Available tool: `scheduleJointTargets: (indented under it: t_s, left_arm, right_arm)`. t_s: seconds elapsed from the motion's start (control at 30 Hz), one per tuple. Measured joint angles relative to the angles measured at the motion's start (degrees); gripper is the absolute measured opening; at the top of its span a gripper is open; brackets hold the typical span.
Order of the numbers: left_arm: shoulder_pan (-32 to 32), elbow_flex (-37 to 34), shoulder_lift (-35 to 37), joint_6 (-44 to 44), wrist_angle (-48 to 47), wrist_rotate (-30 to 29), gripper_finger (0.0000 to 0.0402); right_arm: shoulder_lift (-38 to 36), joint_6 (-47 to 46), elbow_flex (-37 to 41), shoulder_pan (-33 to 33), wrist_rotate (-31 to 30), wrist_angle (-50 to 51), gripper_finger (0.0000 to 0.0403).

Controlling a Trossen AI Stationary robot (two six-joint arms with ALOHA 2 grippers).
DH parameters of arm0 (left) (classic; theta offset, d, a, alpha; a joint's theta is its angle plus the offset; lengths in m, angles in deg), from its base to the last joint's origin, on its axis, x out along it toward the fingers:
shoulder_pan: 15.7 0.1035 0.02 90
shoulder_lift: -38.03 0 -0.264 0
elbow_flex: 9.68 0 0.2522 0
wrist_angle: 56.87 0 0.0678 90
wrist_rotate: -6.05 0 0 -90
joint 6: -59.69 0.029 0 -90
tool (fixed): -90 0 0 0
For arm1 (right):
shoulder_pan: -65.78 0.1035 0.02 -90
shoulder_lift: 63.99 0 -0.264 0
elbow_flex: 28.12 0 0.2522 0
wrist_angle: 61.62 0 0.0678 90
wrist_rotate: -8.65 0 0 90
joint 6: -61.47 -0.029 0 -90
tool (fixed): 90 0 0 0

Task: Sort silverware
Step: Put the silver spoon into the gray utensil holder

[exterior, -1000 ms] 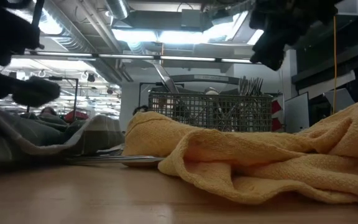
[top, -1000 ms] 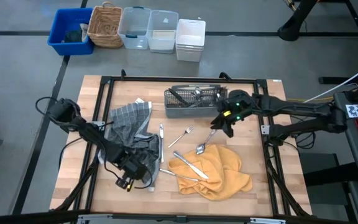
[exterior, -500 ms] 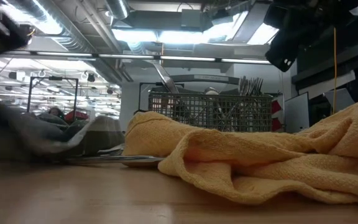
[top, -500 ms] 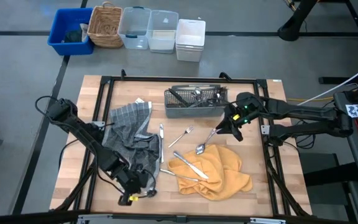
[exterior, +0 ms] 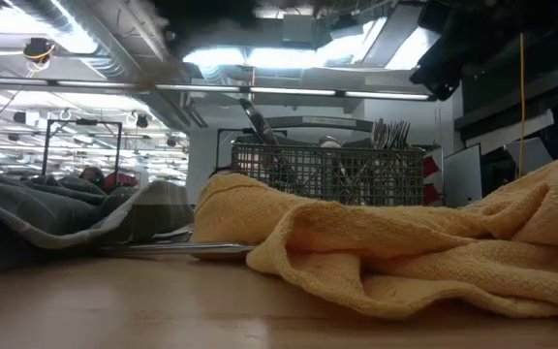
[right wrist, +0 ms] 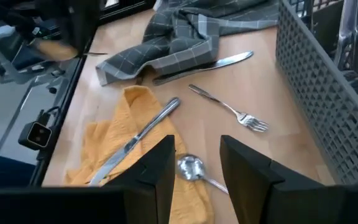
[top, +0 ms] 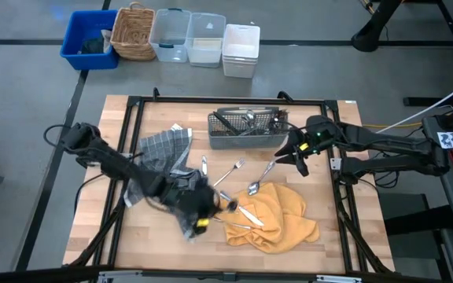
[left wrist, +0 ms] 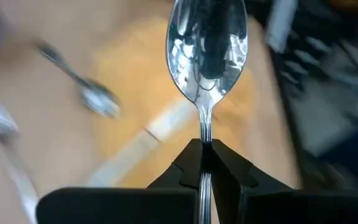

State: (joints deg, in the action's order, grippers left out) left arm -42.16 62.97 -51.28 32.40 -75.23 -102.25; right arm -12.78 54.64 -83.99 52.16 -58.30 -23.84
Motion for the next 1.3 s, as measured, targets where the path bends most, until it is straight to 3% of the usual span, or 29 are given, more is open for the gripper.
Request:
scheduleJointTargets:
  t_s: [0.17,0.43,0.6,0.83,1.1,1.3]
  left_arm:
    - [9.62,0.0,-2.53,9.1,14.24,-4.74,0.0012]
    - [22.06,0.04,-11.76,25.0,48.15,-4.87,0.0012]
    - [28.07,0.04,-16.14,29.39,60.96,-5.01,0.0012]
    - [33.49,3.79,-21.07,29.25,63.78,-4.69,0.0012]
    - [35.3,10.81,-27.46,32.48,63.53,-2.58,0.0012]
    - [35.54,11.98,-31.92,32.46,63.31,-2.28,0.0012]
  right_arm:
    - [-1.04,2.45,0.0,-0.04,-0.23,0.03,0.0128]
    - [-0.71,7.04,0.0,0.0,-4.28,2.02,0.0128]
    - [-0.75,7.58,0.0,0.06,-10.52,2.58,0.0128]
    - [-0.75,7.71,0.0,0.11,-21.63,2.53,0.0128]
    - [-0.75,9.05,0.0,0.11,-22.05,2.62,0.0128]
    - [-0.75,9.07,-0.02,0.1,-22.07,2.7,0.0128]
